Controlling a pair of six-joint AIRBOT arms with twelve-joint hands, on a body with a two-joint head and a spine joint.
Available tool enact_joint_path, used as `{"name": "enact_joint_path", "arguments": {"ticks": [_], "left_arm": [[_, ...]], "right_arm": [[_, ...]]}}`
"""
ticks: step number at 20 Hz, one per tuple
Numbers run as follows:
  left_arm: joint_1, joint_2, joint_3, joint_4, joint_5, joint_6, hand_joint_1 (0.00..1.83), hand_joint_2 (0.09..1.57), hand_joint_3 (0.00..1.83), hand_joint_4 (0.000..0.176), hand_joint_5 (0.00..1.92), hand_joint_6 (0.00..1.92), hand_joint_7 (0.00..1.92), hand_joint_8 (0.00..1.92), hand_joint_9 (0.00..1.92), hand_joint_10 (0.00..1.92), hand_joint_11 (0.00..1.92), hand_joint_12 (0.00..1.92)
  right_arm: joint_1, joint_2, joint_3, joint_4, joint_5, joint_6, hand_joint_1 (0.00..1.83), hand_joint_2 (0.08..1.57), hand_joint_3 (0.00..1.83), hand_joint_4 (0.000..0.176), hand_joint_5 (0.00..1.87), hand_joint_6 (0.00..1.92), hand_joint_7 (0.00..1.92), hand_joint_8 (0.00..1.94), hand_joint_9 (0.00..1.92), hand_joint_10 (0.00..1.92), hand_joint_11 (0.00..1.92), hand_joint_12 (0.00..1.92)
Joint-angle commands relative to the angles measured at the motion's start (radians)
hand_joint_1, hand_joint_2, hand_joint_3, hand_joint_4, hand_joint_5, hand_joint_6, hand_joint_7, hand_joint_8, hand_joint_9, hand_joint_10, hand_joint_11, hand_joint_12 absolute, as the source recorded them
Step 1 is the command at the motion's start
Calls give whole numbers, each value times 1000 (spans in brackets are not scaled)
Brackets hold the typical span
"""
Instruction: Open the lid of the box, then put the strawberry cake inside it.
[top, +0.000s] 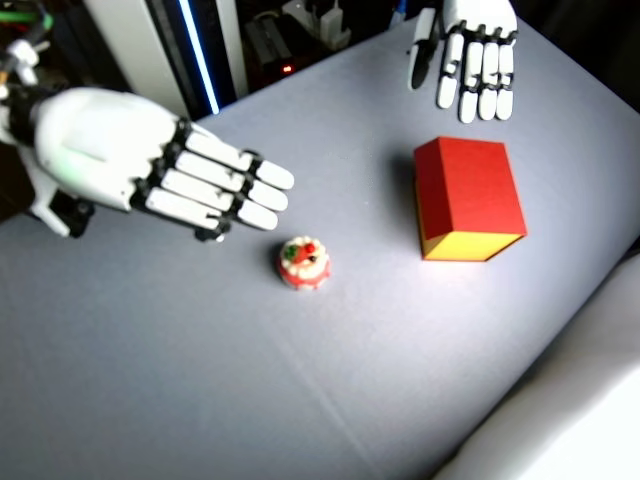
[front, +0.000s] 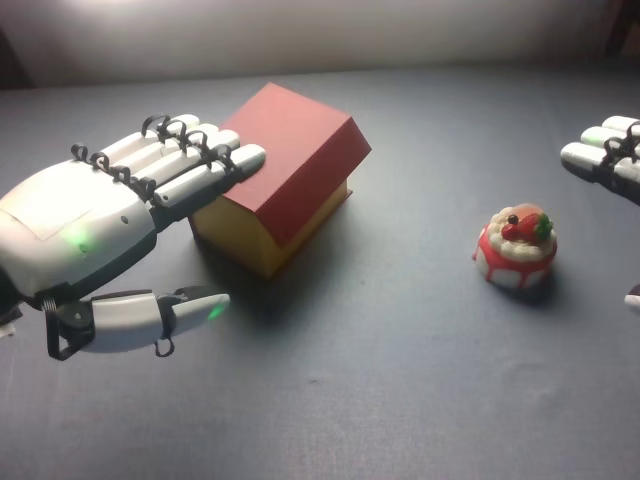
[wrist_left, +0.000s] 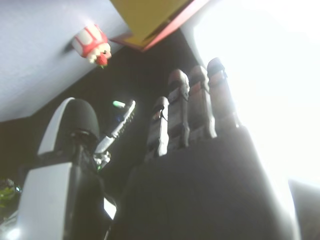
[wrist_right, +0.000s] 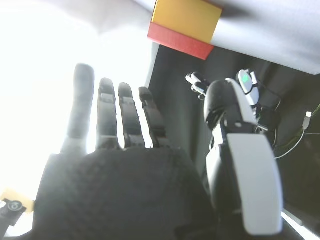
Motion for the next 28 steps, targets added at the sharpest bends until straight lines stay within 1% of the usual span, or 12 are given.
{"name": "enact_joint_path", "arguments": {"ticks": [1, 3, 5, 8, 9, 11, 15, 16, 19, 24, 25, 28], "left_arm": [[-10, 2, 3, -7, -117, 1, 367, 1218, 39, 31, 0, 0, 0, 0, 0, 0, 0, 0], [-11, 6, 0, -4, -114, 1, 426, 1207, 23, 32, 0, 0, 0, 0, 0, 0, 0, 0], [-14, 8, -1, -4, -110, 1, 469, 1192, 11, 40, 0, 0, 0, 0, 0, 0, 0, 0], [-48, 3, 2, 2, -68, 15, 585, 1141, 0, 35, 0, 0, 0, 0, 0, 0, 0, 0], [-72, -4, 4, 2, -43, 42, 634, 1128, 0, 52, 0, 0, 0, 0, 0, 0, 0, 0], [-104, -26, 20, -8, -14, 63, 680, 1122, 0, 107, 0, 0, 0, 0, 0, 0, 0, 0], [-148, -76, 59, -23, 40, 64, 802, 1100, 0, 164, 0, 0, 0, 0, 0, 0, 0, 0], [-158, -91, 69, -27, 59, 65, 860, 1082, 0, 174, 0, 0, 0, 0, 0, 0, 0, 0], [-182, -123, 92, -48, 104, 94, 972, 1081, 0, 176, 0, 0, 0, 0, 0, 0, 0, 0], [-219, -163, 122, -79, 175, 154, 1049, 1137, 9, 176, 0, 0, 0, 0, 0, 0, 0, 0], [-225, -170, 130, -86, 180, 155, 1058, 1142, 11, 170, 0, 0, 0, 0, 0, 0, 0, 0], [-235, -179, 137, -101, 175, 162, 925, 1200, 32, 176, 0, 0, 0, 0, 0, 0, 0, 0]], "right_arm": [[15, 3, 3, 15, 118, -1, 606, 1225, 55, 0, 0, 0, 0, 0, 0, 0, 0, 0], [19, 3, 3, 15, 118, -3, 603, 1229, 52, 0, 0, 0, 0, 0, 0, 0, 0, 0], [22, 3, 3, 17, 126, -4, 638, 1227, 43, 0, 0, 0, 0, 0, 0, 0, 0, 0], [22, 4, 1, 25, 137, -4, 620, 1233, 39, 0, 0, 0, 0, 0, 0, 0, 0, 0], [22, 4, 1, 28, 138, -4, 606, 1236, 38, 0, 0, 0, 0, 0, 0, 0, 0, 0], [21, 4, 1, 33, 140, -4, 641, 1237, 33, 0, 0, 0, 0, 0, 0, 0, 0, 0], [20, 3, 2, 38, 140, -4, 651, 1249, 28, 0, 0, 0, 0, 0, 0, 0, 0, 0], [19, 3, 3, 39, 140, -4, 665, 1250, 26, 0, 0, 0, 0, 0, 0, 0, 0, 0], [14, 3, 3, 39, 140, -4, 647, 1264, 27, 0, 0, 0, 0, 0, 0, 0, 0, 0], [8, 3, 4, 44, 141, -4, 598, 1282, 27, 0, 0, 0, 0, 0, 0, 0, 0, 0], [7, 3, 4, 45, 141, -4, 604, 1282, 24, 0, 0, 0, 0, 0, 0, 0, 0, 0], [4, 3, 4, 48, 141, -3, 644, 1272, 13, 0, 0, 0, 0, 0, 0, 0, 0, 0]]}}
